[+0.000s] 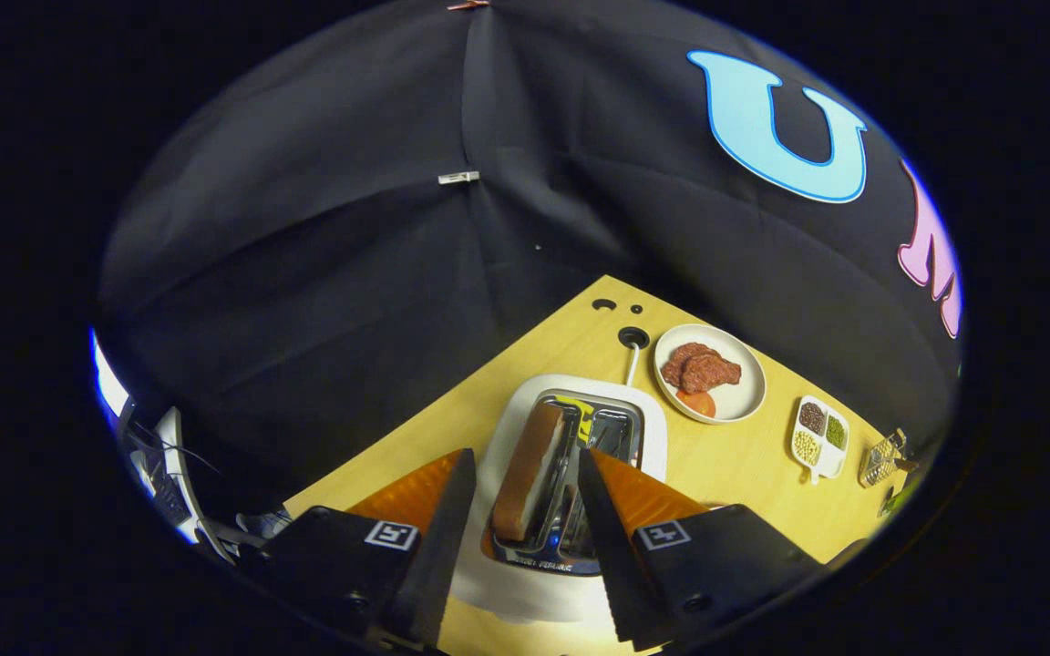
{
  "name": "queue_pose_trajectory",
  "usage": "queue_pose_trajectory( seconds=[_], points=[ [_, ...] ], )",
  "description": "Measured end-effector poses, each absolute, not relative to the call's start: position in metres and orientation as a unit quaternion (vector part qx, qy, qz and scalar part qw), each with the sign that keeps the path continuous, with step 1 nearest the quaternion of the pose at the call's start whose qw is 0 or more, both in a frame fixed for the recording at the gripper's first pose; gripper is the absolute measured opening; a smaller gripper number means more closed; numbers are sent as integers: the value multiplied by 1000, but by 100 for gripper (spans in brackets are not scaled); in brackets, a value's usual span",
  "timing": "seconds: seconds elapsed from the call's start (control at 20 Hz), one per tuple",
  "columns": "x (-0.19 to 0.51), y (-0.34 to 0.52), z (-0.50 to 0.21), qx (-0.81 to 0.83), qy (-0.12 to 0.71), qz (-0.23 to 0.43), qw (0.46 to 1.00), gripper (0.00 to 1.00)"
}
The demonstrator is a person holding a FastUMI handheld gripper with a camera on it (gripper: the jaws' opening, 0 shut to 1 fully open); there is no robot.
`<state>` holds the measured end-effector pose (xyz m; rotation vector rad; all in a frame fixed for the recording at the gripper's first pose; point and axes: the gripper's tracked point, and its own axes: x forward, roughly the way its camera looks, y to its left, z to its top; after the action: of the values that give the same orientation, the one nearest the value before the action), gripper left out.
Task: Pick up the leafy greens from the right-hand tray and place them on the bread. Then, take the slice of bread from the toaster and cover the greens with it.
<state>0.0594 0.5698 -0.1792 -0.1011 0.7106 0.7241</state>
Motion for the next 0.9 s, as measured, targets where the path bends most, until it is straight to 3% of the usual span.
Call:
queue_pose_trajectory(
  seconds=[0.15, 0.25, 0.45, 0.9],
  points=[
    [68, 570, -191, -55, 359, 317, 876, 35],
    [65, 573, -190, -34, 371, 323, 870, 21],
    [68, 567, -178, 1, 367, 331, 869, 13],
    [85, 471, -76, 124, 286, 303, 900, 13]
  ],
)
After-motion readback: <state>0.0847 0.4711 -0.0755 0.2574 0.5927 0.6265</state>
